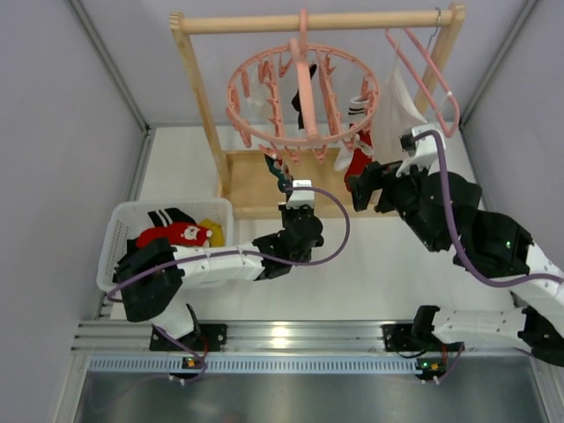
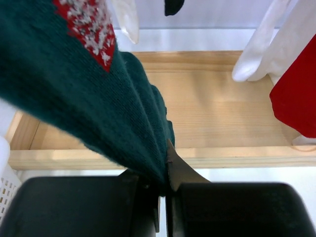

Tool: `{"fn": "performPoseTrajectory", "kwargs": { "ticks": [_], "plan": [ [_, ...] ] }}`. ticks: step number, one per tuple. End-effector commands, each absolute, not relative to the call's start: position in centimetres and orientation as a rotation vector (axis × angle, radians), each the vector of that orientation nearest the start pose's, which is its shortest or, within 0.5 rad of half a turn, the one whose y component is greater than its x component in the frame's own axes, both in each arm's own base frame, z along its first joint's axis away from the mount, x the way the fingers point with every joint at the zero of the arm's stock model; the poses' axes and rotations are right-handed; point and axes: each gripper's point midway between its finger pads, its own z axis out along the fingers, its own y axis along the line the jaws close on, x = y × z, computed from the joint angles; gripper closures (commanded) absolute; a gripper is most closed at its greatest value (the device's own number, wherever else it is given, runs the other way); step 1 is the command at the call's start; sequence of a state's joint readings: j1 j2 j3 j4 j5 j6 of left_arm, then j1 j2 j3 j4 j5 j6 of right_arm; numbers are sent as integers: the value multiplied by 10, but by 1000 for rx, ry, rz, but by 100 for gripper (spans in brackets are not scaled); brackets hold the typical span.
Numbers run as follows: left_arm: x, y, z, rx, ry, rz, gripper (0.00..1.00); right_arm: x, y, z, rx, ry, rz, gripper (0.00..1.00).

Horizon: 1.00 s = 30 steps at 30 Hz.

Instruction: Remove the socks clipped to the hanger

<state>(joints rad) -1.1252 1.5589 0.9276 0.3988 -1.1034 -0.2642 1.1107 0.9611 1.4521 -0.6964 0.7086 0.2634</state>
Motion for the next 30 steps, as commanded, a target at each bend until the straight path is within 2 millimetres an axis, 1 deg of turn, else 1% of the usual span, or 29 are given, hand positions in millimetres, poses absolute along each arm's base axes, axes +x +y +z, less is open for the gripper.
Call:
{"fn": "performPoseTrajectory", "kwargs": {
  "ticks": [1,2,3,4,6,7,8,9,10,11,13,15,17,24,28,30],
  "plan": [
    [314,-307,213,-60,1653,-65,100,211,199,441,-317,1725,369,21],
    [314,-308,211,-61,1654,-66,100,217,213,444,-353,1743,346,21],
    [314,-309,210,-59,1656,-66,100,218,223,445,-389,1753,352,23],
    [314,-311,209,-57,1657,-64,100,225,239,447,-412,1761,346,24],
    [314,-312,212,-64,1652,-62,100,229,255,445,-458,1771,331,28],
    [312,-314,212,-53,1652,-56,100,229,263,454,-464,1756,347,28],
    [313,-314,211,-52,1651,-44,100,235,280,443,-507,1773,317,29],
    [312,-316,214,-51,1647,-41,100,238,287,441,-522,1775,306,30],
    [311,-317,215,-46,1645,-35,100,238,294,447,-527,1763,312,31],
    [311,-318,214,-30,1647,-20,100,243,305,440,-551,1773,284,32],
    [309,-319,217,-25,1641,-7,100,249,312,437,-553,1775,254,34],
    [307,-320,217,-22,1640,-2,100,254,311,439,-519,1765,232,37],
    [305,-322,217,-18,1639,-6,100,256,312,437,-508,1765,223,39],
    [297,-335,220,5,1636,-22,100,270,310,428,-482,1764,114,42],
    [295,-338,219,12,1637,-28,100,275,302,422,-463,1770,78,43],
    [294,-340,217,19,1638,-28,100,277,299,422,-440,1768,85,44]
  ]
}}
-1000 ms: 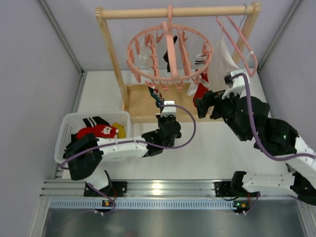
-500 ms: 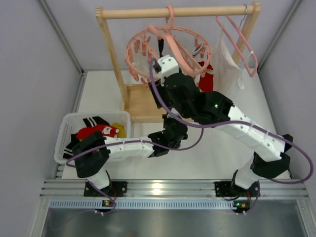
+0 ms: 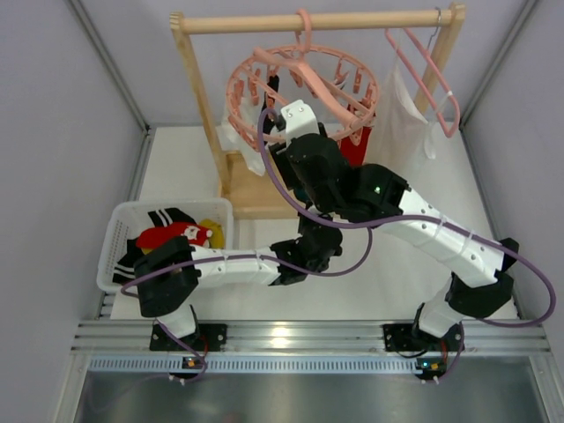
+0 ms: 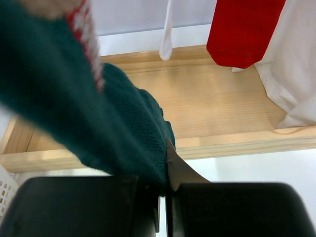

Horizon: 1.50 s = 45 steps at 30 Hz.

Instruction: Remove the socks clipped to the hanger

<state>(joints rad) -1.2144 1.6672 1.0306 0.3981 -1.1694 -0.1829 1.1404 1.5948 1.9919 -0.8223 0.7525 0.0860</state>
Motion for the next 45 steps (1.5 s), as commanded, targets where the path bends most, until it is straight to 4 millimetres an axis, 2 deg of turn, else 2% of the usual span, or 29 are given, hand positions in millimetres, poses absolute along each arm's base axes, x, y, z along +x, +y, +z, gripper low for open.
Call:
{"fn": "performPoseTrajectory", "kwargs": {
  "ticks": [1,10,17,25,37,43,45],
  "plan": [
    [294,-339,217,16,1638,-28,100,277,296,420,-438,1769,83,43],
    [290,-346,217,25,1638,-46,100,281,297,419,-385,1749,105,44],
    [286,-349,218,25,1637,-57,100,287,302,430,-316,1702,141,44],
    [282,-349,226,24,1630,-75,100,296,286,429,-219,1677,83,46],
    [276,-350,235,15,1623,-117,100,302,288,430,-187,1643,118,51],
    [275,-351,236,15,1623,-127,100,304,287,430,-166,1628,136,64],
    [274,-351,235,19,1625,-126,100,303,288,430,-167,1627,143,75]
  ]
}}
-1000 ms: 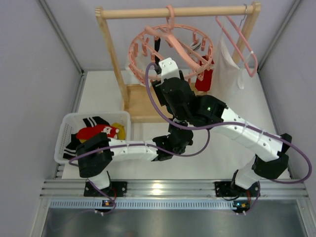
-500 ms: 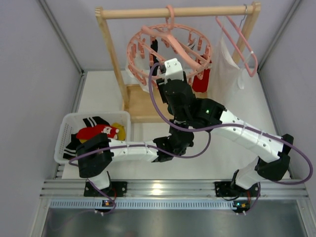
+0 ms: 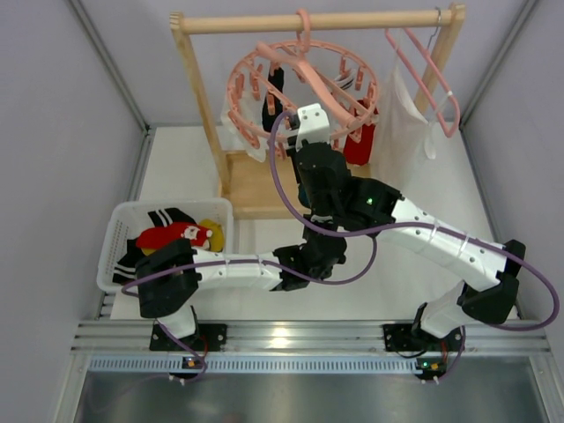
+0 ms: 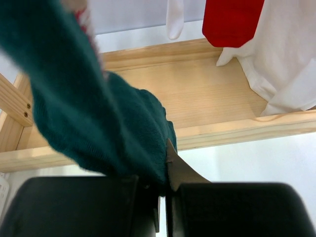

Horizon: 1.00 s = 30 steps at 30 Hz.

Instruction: Remove the socks clipped to the hanger

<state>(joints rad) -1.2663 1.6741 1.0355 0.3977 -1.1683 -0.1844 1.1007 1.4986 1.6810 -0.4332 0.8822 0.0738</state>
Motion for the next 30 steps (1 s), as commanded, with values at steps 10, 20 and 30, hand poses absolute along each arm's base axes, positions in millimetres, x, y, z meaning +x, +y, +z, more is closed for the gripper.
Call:
{"fn": "performPoseTrajectory", "kwargs": {
  "ticks": [10,20,30],
  "plan": [
    [269,-341,220,7,1644,-156,100,301,288,432,-166,1624,166,92],
    [256,-310,191,5,1699,-139,100,304,291,427,-176,1634,205,86],
    [232,-232,198,-80,1783,-115,100,284,285,418,-219,1646,326,31]
  ]
}}
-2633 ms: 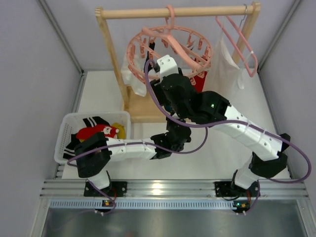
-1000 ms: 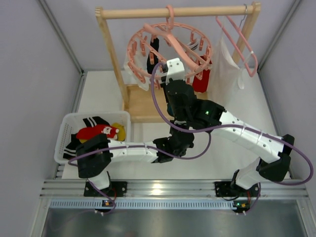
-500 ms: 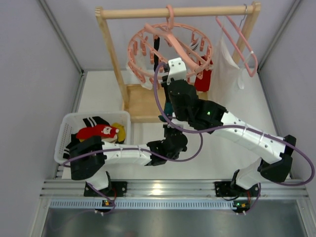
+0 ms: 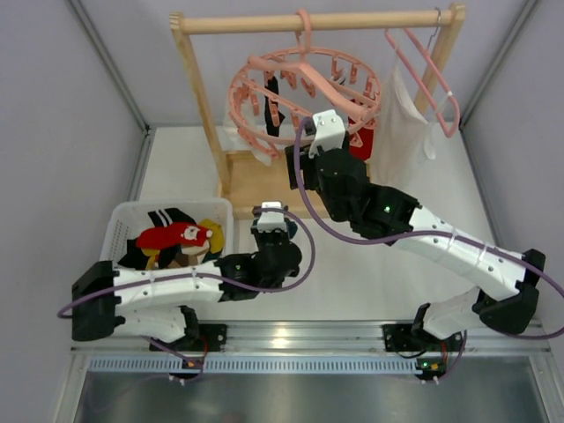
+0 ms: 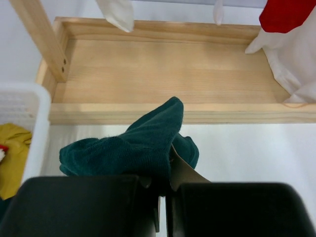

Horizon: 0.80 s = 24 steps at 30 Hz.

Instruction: Remove the socks clipped to the hanger

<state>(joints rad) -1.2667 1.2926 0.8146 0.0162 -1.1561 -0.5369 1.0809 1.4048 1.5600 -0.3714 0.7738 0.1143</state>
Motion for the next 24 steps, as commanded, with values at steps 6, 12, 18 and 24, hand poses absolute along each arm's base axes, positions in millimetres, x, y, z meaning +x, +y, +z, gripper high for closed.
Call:
{"fn": "performPoseTrajectory", "kwargs": {
  "ticks": [6,12,18,24],
  "plan": [
    [226,-179,210,-153,1812,-106,100,256,270,410,-244,1651,461,1],
    [252,-112,230,-357,1845,-45,100,229,254,397,-276,1659,577,1],
    [255,-42,240,-589,1835,61,100,219,242,374,-299,1698,569,1],
    [258,30,226,-876,1832,156,100,215,238,371,-292,1698,589,1]
  ]
}}
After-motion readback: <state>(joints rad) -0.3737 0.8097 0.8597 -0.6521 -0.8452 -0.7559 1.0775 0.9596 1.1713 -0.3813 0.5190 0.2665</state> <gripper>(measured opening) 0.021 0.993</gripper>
